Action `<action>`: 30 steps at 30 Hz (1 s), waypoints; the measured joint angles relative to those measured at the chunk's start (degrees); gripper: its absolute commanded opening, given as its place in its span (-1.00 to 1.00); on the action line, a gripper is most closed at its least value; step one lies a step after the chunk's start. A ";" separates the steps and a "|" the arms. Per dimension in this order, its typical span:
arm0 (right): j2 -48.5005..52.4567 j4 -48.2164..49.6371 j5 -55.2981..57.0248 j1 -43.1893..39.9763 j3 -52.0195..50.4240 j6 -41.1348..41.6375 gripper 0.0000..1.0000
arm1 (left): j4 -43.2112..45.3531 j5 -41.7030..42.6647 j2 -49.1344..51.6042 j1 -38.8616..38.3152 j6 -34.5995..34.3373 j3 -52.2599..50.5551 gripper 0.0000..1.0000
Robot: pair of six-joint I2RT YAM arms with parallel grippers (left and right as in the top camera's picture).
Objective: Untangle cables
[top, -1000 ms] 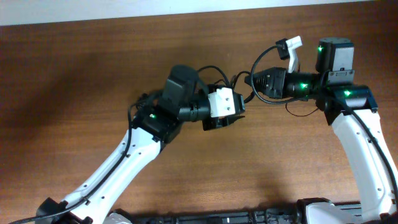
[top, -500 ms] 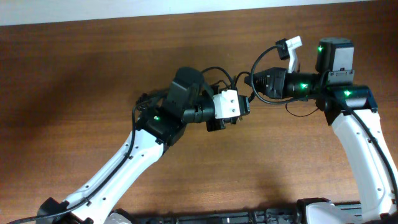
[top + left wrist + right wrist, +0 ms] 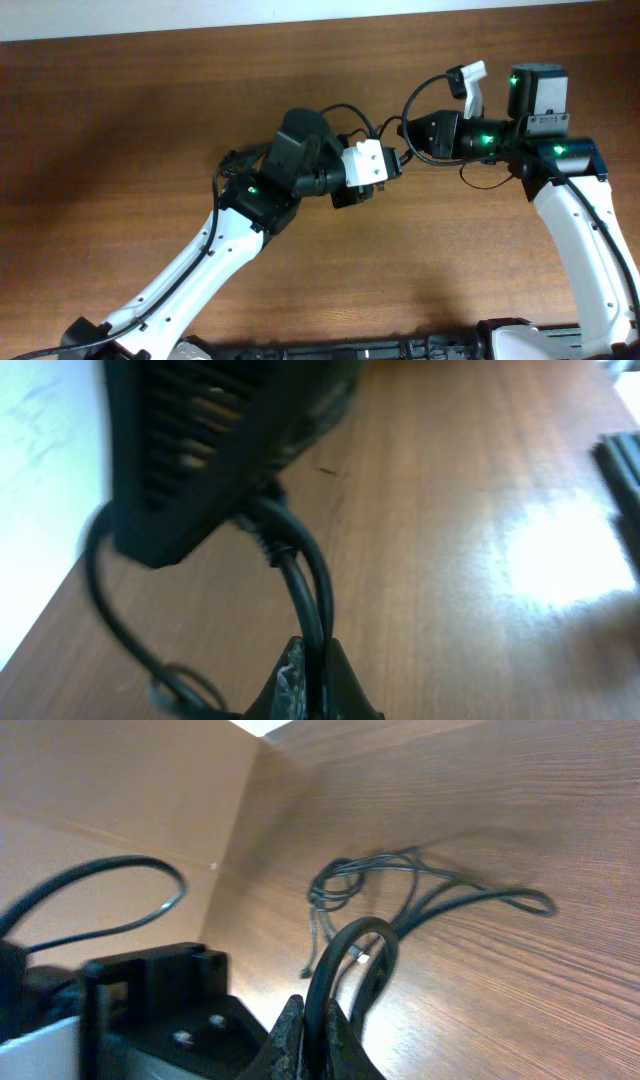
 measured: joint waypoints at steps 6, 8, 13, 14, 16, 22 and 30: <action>0.02 -0.59 3.04 0.00 -0.02 -0.17 -0.92 | 0.72 -12.76 -0.02 -0.35 -8.22 0.00 -1.00; 0.02 -0.76 3.93 0.02 0.00 -0.20 -0.92 | 0.81 -14.38 -0.02 -0.39 -9.42 0.00 -1.00; 0.02 -2.49 8.09 0.02 0.00 -0.26 -0.92 | 0.81 -16.20 -0.02 -0.39 -11.32 0.00 -1.00; 0.02 -2.82 9.03 0.02 -0.02 -0.17 -0.92 | 0.81 -16.39 -0.02 -0.39 -11.47 0.00 -1.00; 0.02 -3.41 11.02 0.02 0.00 -0.24 -0.92 | 0.81 -16.59 -0.15 -0.39 -11.74 0.00 -1.00; 0.02 -4.50 14.53 0.02 0.00 -0.24 -0.92 | 0.55 -17.25 -3.04 -0.39 -12.35 0.00 -1.00; 0.02 -5.40 15.63 0.02 0.00 -0.22 -0.92 | -0.59 -18.14 -4.02 -0.39 -12.55 0.00 -1.00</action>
